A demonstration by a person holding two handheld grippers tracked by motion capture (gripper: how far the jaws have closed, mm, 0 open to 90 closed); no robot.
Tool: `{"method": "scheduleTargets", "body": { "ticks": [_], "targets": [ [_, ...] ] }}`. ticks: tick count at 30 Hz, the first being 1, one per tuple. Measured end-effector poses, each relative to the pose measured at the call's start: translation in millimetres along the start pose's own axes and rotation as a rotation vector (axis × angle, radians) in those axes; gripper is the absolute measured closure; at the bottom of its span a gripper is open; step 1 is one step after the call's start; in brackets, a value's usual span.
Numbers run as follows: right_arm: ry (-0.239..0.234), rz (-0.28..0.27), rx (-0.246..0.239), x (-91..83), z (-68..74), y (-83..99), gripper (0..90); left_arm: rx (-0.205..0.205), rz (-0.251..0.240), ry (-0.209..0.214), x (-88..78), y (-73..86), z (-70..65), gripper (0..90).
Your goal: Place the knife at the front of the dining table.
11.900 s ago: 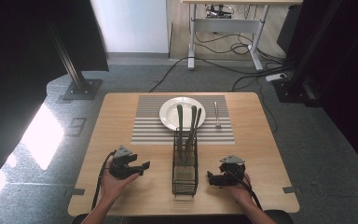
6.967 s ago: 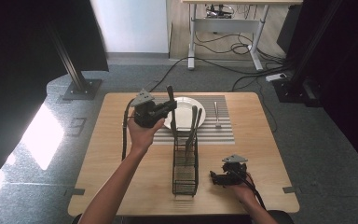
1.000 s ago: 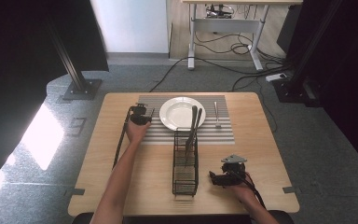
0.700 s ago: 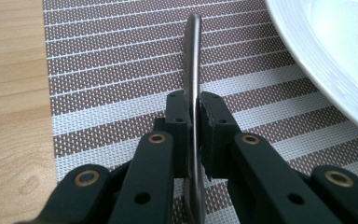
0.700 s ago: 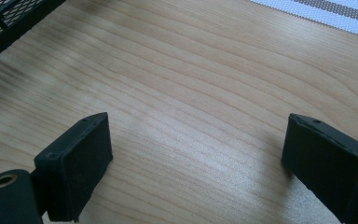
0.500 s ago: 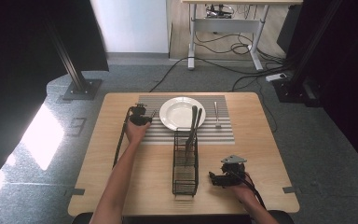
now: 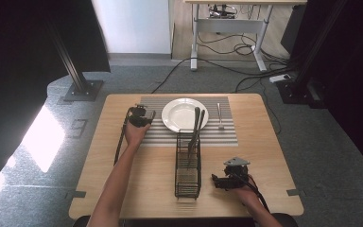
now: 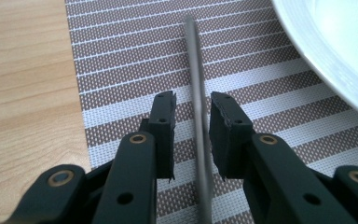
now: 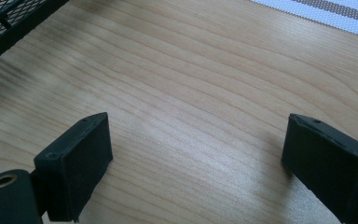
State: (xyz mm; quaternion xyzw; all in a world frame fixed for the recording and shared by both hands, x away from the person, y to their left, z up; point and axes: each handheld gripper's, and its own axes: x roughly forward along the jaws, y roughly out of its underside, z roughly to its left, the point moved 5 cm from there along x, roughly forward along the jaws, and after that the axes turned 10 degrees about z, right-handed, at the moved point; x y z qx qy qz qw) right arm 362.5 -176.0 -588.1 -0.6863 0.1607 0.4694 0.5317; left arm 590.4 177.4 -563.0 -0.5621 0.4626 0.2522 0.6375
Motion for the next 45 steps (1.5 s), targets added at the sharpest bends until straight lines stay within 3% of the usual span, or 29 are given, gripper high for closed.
{"method": "scheduleTargets", "body": {
  "ticks": [7,11,17,18,23,27,34,40,45],
  "targets": [
    [-0.001,0.000,0.001,0.0,0.4,0.1,8.3,0.004,0.014,0.011,-1.9,5.8,2.2,69.3],
    [0.000,0.000,0.002,0.0,0.5,0.0,8.2,0.027,0.033,0.007,-1.8,14.2,-1.2,69.2],
    [0.000,-0.001,0.003,0.0,1.2,0.1,8.2,0.029,0.016,-0.011,-2.8,18.0,-0.6,74.2],
    [0.001,-0.002,0.003,0.1,1.4,0.0,8.1,0.031,0.016,-0.014,-3.0,18.1,-0.4,79.3],
    [-0.002,-0.002,0.002,0.4,1.3,-0.1,7.9,0.016,-0.004,-0.013,-0.8,15.3,1.4,80.2],
    [-0.002,-0.003,-0.001,0.8,1.3,-0.5,7.8,0.019,0.015,-0.028,4.4,1.1,1.9,80.2],
    [-0.003,-0.003,-0.002,1.1,1.4,-0.9,7.7,-0.019,0.018,-0.034,18.4,-25.0,2.4,80.2],
    [-0.004,-0.004,-0.003,1.1,1.4,-1.0,7.8,-0.051,0.012,-0.054,25.9,-38.5,6.1,80.0],
    [-0.005,-0.004,-0.005,1.0,1.3,-0.8,7.8,-0.062,-0.008,-0.045,26.6,-37.7,6.1,75.3]
  ]
}}
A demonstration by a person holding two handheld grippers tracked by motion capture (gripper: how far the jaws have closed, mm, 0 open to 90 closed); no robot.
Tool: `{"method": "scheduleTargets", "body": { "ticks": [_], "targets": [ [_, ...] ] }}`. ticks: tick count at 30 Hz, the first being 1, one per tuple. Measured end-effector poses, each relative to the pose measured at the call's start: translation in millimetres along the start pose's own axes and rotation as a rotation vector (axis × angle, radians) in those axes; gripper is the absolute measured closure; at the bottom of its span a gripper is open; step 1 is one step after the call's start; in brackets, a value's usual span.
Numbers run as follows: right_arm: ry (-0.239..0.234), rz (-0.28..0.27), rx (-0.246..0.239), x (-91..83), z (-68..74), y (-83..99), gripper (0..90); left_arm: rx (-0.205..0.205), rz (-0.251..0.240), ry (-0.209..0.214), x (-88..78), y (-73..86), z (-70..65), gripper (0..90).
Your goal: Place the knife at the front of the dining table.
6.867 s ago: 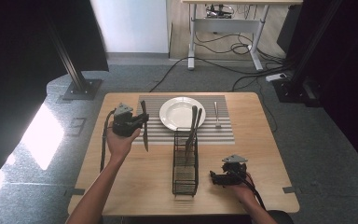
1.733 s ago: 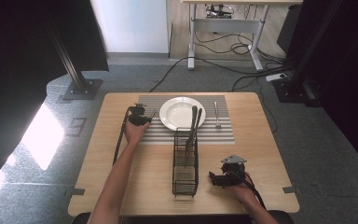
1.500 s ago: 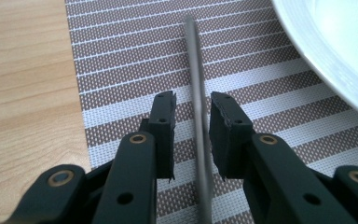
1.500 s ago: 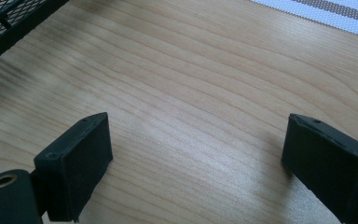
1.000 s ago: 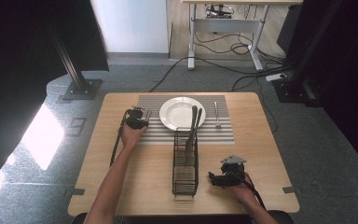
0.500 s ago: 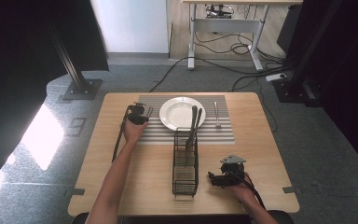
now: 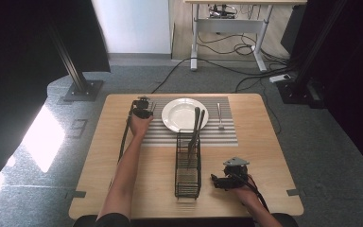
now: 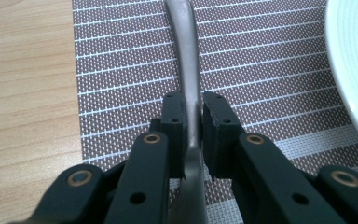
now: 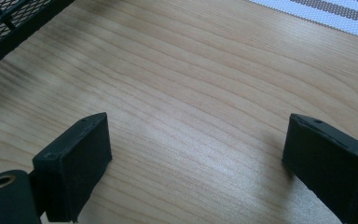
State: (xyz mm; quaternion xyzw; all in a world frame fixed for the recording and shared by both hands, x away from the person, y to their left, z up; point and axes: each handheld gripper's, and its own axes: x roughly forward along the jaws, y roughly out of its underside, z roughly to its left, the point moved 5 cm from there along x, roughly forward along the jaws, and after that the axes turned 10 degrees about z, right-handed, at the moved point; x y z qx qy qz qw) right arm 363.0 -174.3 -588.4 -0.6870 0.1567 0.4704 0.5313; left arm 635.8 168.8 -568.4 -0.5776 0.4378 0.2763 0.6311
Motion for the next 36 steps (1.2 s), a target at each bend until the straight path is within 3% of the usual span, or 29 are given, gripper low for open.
{"method": "scheduleTargets", "body": {
  "ticks": [4,5,10,15,20,26,27,34,35,36],
  "targets": [
    [0.000,0.000,0.000,0.0,0.1,0.0,7.9,0.004,-0.006,0.025,-4.7,5.3,1.1,55.3],
    [0.001,-0.001,0.000,-0.1,0.2,0.1,8.0,-0.004,0.006,0.066,-8.7,11.1,3.1,52.6],
    [0.001,-0.001,-0.001,-0.4,1.1,0.4,8.1,0.004,-0.012,0.092,-19.7,25.6,5.0,51.3],
    [0.000,0.001,0.001,-0.5,1.7,0.5,8.1,0.039,-0.003,0.106,-31.3,47.9,1.6,51.2],
    [-0.001,0.001,0.001,-0.5,1.8,0.4,8.2,0.055,0.001,0.096,-35.3,61.6,-0.4,50.9],
    [0.000,-0.001,-0.002,-0.4,2.2,0.4,8.2,0.057,0.000,0.097,-38.6,68.0,-1.5,51.1],
    [0.000,-0.001,-0.003,-0.5,2.4,0.4,8.2,0.047,-0.007,0.125,-40.0,69.4,-4.4,51.4],
    [0.001,-0.001,-0.003,-0.5,2.4,0.4,8.2,0.072,-0.006,0.129,-41.5,72.1,-11.8,52.5],
    [0.001,-0.001,-0.003,-0.5,2.5,0.4,8.2,0.082,-0.012,0.092,-42.3,72.0,-11.0,52.3],
    [0.001,-0.001,-0.002,-0.5,2.5,0.4,8.2,0.076,-0.018,0.080,-43.3,71.2,-8.0,52.1]
  ]
}}
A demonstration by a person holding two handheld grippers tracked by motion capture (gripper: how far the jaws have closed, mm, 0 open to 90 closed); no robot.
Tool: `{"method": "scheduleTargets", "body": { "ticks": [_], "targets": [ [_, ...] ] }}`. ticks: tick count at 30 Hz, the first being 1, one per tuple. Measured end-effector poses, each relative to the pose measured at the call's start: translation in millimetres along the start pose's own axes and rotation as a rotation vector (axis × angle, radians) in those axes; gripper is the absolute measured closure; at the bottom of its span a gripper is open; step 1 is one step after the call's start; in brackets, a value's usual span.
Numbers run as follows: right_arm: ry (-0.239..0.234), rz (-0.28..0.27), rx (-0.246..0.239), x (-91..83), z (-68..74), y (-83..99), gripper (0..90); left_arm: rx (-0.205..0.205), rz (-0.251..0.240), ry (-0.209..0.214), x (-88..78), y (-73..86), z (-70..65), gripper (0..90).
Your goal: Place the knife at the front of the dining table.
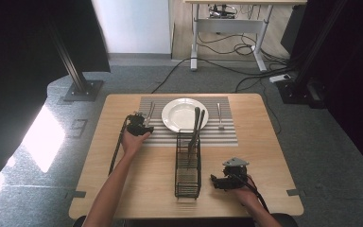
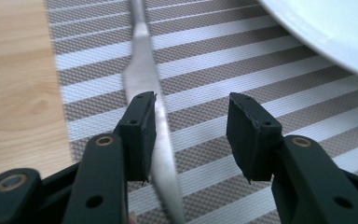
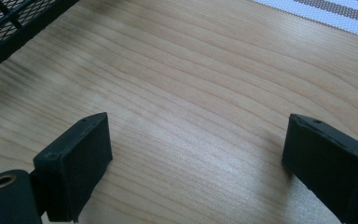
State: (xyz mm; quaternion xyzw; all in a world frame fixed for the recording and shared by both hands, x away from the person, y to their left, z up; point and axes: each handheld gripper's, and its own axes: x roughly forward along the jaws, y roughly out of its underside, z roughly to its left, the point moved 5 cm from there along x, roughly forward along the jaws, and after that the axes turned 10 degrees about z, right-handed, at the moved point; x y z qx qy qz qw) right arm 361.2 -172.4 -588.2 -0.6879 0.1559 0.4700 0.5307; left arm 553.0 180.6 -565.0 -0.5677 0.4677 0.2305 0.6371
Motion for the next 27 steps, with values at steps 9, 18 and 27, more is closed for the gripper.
{"method": "scheduleTargets", "body": {
  "ticks": [9,18,27],
  "targets": [
    [-0.001,-0.001,0.000,0.3,0.2,-0.2,7.9,-0.038,0.015,-0.011,1.9,5.4,13.1,50.0],
    [0.000,-0.002,0.001,0.3,0.4,-0.2,8.1,-0.016,0.006,0.007,3.1,6.3,1.9,50.6],
    [0.000,-0.002,0.001,0.2,0.4,-0.2,8.1,-0.006,0.008,0.006,3.2,6.9,-3.0,50.7]
  ]
}}
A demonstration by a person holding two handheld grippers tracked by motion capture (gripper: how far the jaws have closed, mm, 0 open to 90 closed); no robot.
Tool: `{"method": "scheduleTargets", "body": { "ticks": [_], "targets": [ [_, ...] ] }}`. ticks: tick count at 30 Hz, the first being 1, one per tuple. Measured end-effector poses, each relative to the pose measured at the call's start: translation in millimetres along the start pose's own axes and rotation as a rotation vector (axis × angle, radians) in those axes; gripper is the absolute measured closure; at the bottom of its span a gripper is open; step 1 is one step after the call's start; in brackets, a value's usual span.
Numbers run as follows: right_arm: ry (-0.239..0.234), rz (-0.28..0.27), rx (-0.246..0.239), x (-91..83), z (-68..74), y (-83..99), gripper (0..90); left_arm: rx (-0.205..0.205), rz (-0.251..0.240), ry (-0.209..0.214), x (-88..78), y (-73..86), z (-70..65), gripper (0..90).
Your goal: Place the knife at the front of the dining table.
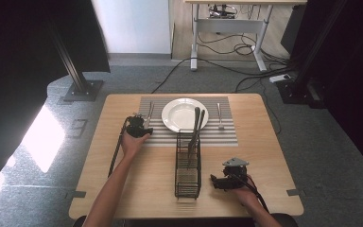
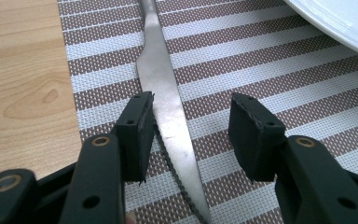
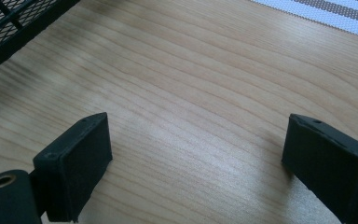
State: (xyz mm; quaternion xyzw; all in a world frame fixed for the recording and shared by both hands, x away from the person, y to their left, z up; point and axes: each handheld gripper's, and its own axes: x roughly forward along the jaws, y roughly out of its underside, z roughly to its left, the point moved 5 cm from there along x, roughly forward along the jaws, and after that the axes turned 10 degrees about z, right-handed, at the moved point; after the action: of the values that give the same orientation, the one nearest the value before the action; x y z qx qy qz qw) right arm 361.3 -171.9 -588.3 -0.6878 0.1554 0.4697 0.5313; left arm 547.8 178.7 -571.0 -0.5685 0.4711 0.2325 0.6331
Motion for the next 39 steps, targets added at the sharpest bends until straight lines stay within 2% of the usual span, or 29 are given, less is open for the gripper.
{"method": "scheduleTargets", "body": {
  "ticks": [5,11,15,17,19,24,32,39],
  "targets": [
    [-0.001,0.001,-0.003,0.0,0.0,0.1,8.1,0.001,0.000,0.002,-0.6,0.8,-0.4,50.1],
    [-0.002,0.001,-0.003,-0.1,0.1,0.1,8.1,0.012,-0.034,0.007,-11.3,2.8,3.6,41.3],
    [-0.001,0.000,-0.002,-0.1,0.1,0.2,8.1,0.027,-0.070,0.014,-25.9,7.2,4.0,37.1],
    [-0.001,0.000,-0.002,-0.1,0.1,0.2,8.0,0.029,-0.073,0.018,-29.3,8.4,3.9,35.5],
    [-0.001,-0.001,-0.002,0.0,0.1,0.2,7.9,0.040,-0.109,0.039,-45.3,14.9,1.8,34.6],
    [-0.002,0.000,-0.003,0.2,0.1,0.1,7.6,0.050,-0.154,0.083,-68.9,28.4,-1.6,33.0],
    [-0.002,-0.002,-0.005,0.4,-0.1,0.0,7.4,0.073,-0.180,0.123,-91.0,45.6,-4.5,32.7],
    [-0.005,-0.004,-0.004,0.5,0.0,0.1,7.3,0.092,-0.196,0.152,-110.5,60.0,-13.0,32.7]
  ]
}}
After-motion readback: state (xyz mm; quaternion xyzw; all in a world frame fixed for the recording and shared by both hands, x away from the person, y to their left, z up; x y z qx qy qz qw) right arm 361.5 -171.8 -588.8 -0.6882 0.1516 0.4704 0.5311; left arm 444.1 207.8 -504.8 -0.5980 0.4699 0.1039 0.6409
